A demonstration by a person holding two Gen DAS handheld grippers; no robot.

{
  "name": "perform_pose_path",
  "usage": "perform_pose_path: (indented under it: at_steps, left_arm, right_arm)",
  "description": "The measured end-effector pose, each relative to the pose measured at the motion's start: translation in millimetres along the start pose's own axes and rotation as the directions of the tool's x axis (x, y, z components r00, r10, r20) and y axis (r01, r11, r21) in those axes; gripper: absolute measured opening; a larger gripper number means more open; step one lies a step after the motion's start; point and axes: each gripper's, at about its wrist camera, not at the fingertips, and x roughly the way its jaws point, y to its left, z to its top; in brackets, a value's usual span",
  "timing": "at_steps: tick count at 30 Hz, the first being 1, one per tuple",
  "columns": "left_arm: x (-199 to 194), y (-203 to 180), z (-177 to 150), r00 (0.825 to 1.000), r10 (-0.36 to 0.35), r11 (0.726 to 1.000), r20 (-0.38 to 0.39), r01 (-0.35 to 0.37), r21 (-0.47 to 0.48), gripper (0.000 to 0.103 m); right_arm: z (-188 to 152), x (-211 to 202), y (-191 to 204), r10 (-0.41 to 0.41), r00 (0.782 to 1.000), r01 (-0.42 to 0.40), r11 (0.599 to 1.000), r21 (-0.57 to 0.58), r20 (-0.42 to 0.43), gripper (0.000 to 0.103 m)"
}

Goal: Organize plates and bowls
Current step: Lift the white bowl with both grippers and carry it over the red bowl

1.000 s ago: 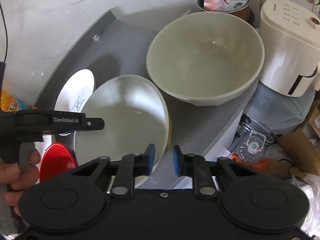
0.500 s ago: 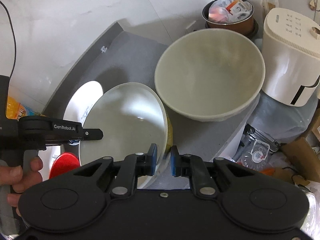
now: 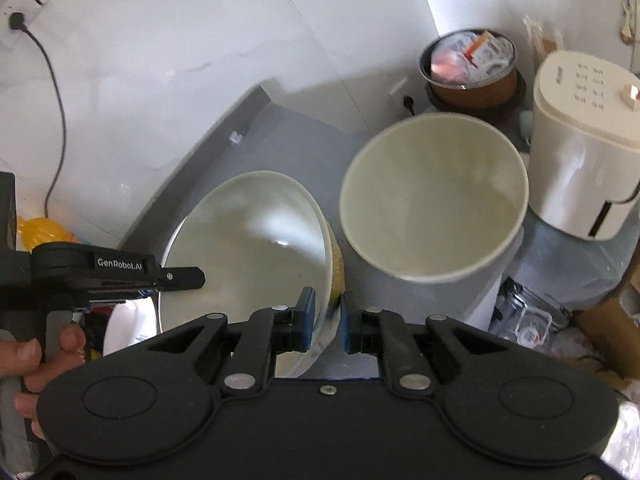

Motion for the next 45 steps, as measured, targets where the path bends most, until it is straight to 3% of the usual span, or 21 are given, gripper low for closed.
perform_pose_path:
  at_steps: [13, 20, 45]
  left_arm:
    - [-46, 17, -8, 0.997, 0.022, 0.998, 0.076, -0.017, -0.062, 0.006]
    - [-65, 38, -22, 0.994, 0.045, 0.992, 0.104, -0.033, -0.118, 0.006]
    - [-79, 91, -81, 0.988, 0.15, 0.951, 0.026, -0.138, -0.277, 0.006]
  right_arm:
    - [12, -16, 30, 0.076, 0.997, -0.072, 0.993, -0.096, 0.031, 0.013]
    - [7, -14, 50, 0.109, 0.994, -0.109, 0.981, -0.16, -0.005, 0.013]
    - [-29, 8, 93, 0.142, 0.973, -0.189, 0.94, -0.284, -0.18, 0.013]
